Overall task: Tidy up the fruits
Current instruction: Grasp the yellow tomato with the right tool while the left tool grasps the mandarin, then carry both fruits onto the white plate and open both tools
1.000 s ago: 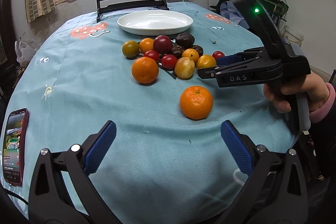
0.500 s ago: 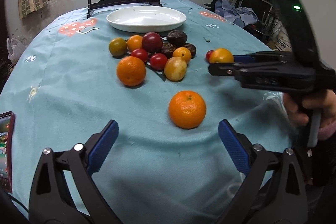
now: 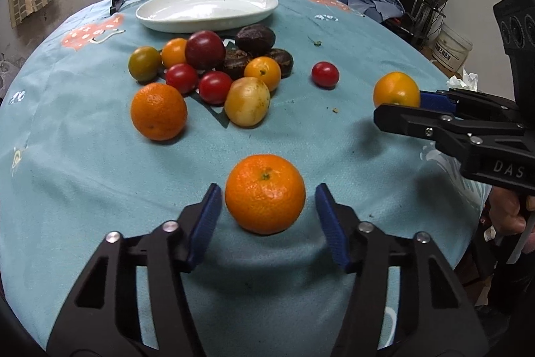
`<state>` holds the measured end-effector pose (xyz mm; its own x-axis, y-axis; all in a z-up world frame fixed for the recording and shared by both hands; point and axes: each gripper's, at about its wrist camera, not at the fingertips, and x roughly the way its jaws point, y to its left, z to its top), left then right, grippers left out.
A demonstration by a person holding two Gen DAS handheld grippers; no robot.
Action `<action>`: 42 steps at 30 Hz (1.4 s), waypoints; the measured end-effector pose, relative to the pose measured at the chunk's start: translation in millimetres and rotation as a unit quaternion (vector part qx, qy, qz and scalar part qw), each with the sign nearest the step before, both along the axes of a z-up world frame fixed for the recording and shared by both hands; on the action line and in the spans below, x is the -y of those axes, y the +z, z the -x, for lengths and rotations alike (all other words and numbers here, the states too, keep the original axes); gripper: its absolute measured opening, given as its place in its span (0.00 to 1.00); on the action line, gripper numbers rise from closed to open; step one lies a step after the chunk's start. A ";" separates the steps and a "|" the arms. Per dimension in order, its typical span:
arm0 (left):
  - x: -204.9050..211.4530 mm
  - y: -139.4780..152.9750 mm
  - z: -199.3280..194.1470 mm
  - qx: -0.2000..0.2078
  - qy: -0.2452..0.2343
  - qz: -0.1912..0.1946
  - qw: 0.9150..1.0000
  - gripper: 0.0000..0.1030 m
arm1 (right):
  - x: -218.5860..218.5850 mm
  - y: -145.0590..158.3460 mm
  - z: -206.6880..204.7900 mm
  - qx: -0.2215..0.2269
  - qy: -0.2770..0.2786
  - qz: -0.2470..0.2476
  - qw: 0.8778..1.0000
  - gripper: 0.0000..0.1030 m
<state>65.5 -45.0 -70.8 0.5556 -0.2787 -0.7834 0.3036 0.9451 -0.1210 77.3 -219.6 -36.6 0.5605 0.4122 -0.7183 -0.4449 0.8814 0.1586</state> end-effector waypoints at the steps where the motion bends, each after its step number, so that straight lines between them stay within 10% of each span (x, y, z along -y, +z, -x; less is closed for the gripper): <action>1: -0.5 -1.3 -0.9 -0.001 0.001 -0.001 1.000 0.51 | 0.5 -0.8 -0.2 0.000 0.000 0.000 1.000 0.42; 13: -17.8 27.1 -18.7 0.004 -0.002 0.044 0.999 0.44 | -6.5 15.6 -33.4 0.011 0.016 -0.005 1.000 0.42; 22: -38.6 84.8 -159.4 0.047 0.041 0.021 0.998 0.44 | -32.5 45.7 -163.5 0.048 -0.015 -0.019 0.999 0.42; 28: -43.4 57.8 -258.0 -0.008 0.073 0.005 0.997 0.44 | -61.4 16.7 -244.3 -0.013 -0.007 0.033 0.999 0.42; 36: -42.1 30.3 -297.5 -0.040 0.079 -0.012 0.996 0.45 | -72.0 -12.0 -274.9 -0.046 -0.002 0.059 0.997 0.42; 42: -57.5 54.1 -281.1 0.000 0.109 -0.013 0.994 0.78 | -58.4 16.3 -259.6 -0.017 -0.017 0.041 0.999 0.63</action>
